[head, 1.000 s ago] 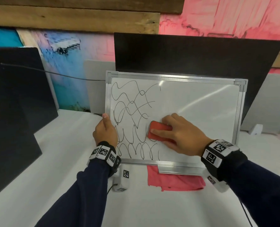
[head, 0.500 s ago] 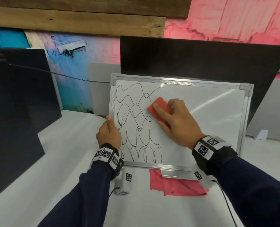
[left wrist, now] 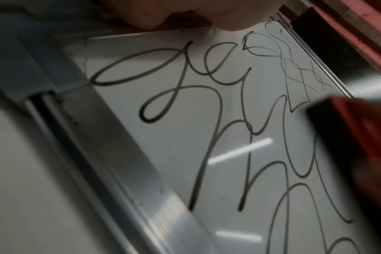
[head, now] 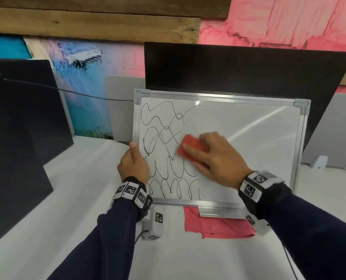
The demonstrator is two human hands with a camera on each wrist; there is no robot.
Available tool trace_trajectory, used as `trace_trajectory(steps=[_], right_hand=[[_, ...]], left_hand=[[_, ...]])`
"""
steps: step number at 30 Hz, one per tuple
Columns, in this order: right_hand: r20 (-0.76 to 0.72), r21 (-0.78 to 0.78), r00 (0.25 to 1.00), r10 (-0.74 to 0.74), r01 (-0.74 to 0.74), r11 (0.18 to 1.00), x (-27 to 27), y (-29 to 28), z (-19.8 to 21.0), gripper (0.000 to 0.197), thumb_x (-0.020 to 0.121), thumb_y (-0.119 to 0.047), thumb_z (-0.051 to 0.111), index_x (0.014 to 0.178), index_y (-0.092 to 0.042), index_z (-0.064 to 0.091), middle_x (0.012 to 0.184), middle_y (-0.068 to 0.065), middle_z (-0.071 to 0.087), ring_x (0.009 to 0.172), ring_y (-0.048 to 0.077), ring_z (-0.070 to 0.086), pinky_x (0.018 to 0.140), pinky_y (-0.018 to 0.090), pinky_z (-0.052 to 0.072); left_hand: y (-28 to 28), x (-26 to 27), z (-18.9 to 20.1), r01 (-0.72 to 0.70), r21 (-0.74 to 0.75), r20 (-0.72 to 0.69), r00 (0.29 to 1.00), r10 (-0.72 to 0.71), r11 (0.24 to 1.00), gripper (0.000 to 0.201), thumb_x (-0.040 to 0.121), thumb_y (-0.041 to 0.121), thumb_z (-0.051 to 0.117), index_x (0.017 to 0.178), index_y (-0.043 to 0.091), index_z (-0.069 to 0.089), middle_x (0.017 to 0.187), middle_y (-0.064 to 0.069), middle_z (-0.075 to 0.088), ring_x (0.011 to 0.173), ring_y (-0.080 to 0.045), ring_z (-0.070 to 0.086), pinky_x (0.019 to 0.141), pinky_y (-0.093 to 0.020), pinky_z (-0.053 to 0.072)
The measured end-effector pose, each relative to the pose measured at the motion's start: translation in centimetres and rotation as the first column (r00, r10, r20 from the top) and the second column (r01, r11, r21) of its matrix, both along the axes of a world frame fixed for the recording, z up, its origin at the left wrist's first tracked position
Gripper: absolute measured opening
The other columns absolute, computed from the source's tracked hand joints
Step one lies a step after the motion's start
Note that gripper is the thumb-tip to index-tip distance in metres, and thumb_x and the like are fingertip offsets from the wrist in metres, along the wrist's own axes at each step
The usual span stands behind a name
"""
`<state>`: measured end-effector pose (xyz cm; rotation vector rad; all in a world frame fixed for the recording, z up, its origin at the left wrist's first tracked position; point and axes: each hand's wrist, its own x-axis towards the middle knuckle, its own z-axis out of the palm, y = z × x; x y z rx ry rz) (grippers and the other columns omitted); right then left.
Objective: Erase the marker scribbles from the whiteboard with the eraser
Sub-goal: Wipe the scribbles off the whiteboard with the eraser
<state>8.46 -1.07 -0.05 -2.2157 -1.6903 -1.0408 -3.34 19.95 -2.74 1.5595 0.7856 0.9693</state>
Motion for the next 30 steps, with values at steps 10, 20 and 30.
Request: trace_trajectory(steps=[10, 20, 30], right_hand=[[-0.008, -0.141, 0.999, -0.035, 0.034, 0.989, 1.1, -7.0, -1.2, 0.044, 0.094, -0.043, 0.062, 0.136, -0.031, 0.062, 0.114, 0.011, 0.054, 0.095, 0.031, 0.053, 0.079, 0.041, 0.042], [-0.044, -0.372, 0.999, -0.015, -0.003, 0.928, -2.6, -3.7, -4.5, 0.037, 0.097, -0.046, 0.054, 0.134, -0.044, 0.056, 0.120, 0.002, 0.052, 0.102, 0.026, 0.050, 0.083, 0.043, 0.042], [-0.041, -0.455, 0.994, -0.098, 0.068, 0.888, -1.3, -7.9, -3.3, 0.043, 0.084, -0.041, 0.067, 0.125, -0.051, 0.061, 0.112, -0.005, 0.051, 0.098, 0.021, 0.053, 0.078, 0.039, 0.041]], left_hand=[[0.4, 0.3, -0.4, -0.003, 0.004, -0.006, 1.000, 0.003, 1.000, 0.063, 0.101, 0.055, 0.018, 0.122, 0.016, 0.064, 0.118, -0.014, 0.066, 0.121, -0.036, 0.050, 0.105, -0.043, 0.036], [0.3, 0.4, -0.3, -0.011, -0.016, -0.031, 0.999, 0.010, 1.000, 0.066, 0.100, 0.058, 0.018, 0.122, 0.016, 0.064, 0.119, -0.013, 0.065, 0.121, -0.035, 0.050, 0.107, -0.046, 0.038], [0.2, 0.4, -0.2, -0.008, -0.017, -0.011, 1.000, 0.008, 1.000, 0.069, 0.099, 0.059, 0.018, 0.111, 0.010, 0.066, 0.104, -0.012, 0.067, 0.111, -0.035, 0.056, 0.101, -0.045, 0.043]])
